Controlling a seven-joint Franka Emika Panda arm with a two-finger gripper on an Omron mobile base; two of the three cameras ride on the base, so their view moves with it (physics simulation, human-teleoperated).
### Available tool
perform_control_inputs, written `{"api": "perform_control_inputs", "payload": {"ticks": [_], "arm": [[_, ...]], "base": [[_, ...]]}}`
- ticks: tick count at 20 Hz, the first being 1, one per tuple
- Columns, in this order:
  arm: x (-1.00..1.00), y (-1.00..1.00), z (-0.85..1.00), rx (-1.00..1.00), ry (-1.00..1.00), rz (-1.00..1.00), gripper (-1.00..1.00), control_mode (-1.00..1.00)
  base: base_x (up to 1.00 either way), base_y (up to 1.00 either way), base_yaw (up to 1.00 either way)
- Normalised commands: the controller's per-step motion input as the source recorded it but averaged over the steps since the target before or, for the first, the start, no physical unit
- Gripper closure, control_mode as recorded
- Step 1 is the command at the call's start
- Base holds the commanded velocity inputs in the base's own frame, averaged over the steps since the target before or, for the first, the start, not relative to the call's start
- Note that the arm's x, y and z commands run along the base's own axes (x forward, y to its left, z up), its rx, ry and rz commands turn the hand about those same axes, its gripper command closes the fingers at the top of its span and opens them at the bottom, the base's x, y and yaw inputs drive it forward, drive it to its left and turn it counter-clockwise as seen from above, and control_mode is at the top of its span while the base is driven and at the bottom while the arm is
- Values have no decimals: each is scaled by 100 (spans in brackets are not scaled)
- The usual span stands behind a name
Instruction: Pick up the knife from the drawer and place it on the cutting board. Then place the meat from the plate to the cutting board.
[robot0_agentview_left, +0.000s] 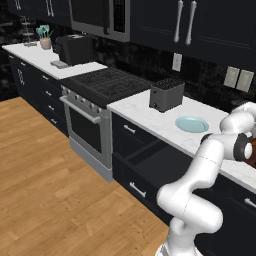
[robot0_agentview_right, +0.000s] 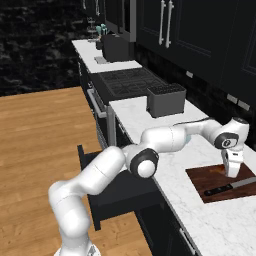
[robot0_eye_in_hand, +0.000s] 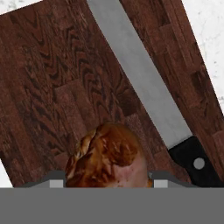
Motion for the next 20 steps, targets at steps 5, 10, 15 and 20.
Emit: {"api": "perform_control_inputs", "payload": {"ticks": [5,10,15,20], "arm": [[3,0,-21,-3,0,0,-100,-100],[0,0,-2,0,-1,0,-100,-100],[-3,6,0,-1,-1,0,-100,-100],[-41,69,0,-19,-4,3,-100,-100]], "base": [[0,0,0],[0,0,0],[0,0,0],[0,0,0]]}}
